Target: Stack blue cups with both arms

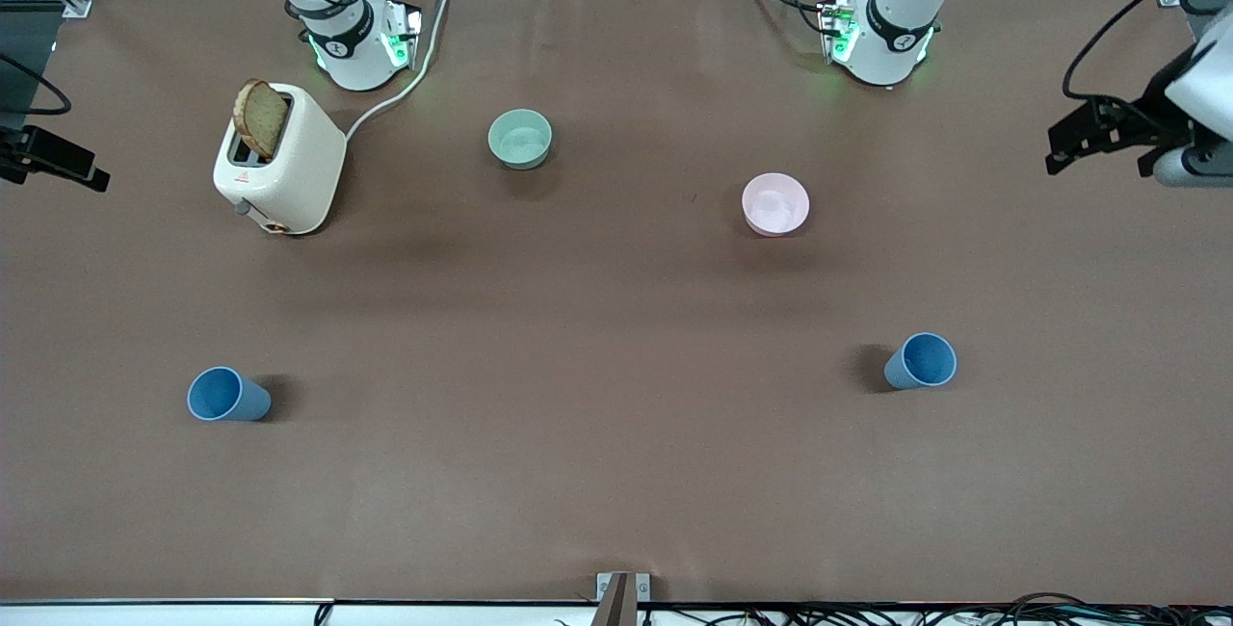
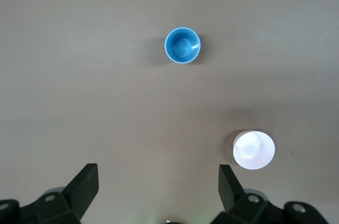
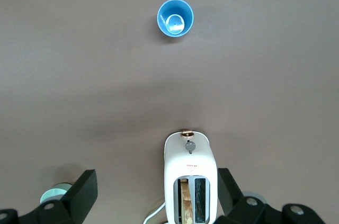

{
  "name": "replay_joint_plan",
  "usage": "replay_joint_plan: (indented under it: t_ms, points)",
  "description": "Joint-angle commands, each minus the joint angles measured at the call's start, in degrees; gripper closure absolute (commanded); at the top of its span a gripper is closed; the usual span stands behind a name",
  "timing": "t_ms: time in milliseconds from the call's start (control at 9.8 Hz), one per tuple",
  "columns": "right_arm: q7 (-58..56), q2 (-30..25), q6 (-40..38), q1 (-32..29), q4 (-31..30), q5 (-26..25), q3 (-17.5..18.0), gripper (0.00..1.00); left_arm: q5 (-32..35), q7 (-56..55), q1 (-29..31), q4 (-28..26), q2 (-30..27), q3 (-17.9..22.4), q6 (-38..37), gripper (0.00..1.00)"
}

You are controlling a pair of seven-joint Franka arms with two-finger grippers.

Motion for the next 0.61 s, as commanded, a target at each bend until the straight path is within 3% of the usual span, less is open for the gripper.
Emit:
replay_joint_plan:
  t_ms: [0,204,510]
  points:
    - [-0.65,0.31,0.93,-0.97,0.17,0.02,0.23,0.0,1.33,-1.97,-0.22,-1.07,10.16,-0.18,6.41,0.0]
    - [-0.73,3.46,7.92,-0.97,0.17,0.28,0.23,0.0,1.33,-10.55,-0.22,-9.49,12.73,-0.19,20.88,0.0]
    - [-7.66,13.38,17.95,-3.25,-0.09,0.46,0.14,0.0,1.41,-12.08,-0.13,-10.59,22.21,-0.01,33.75,0.0]
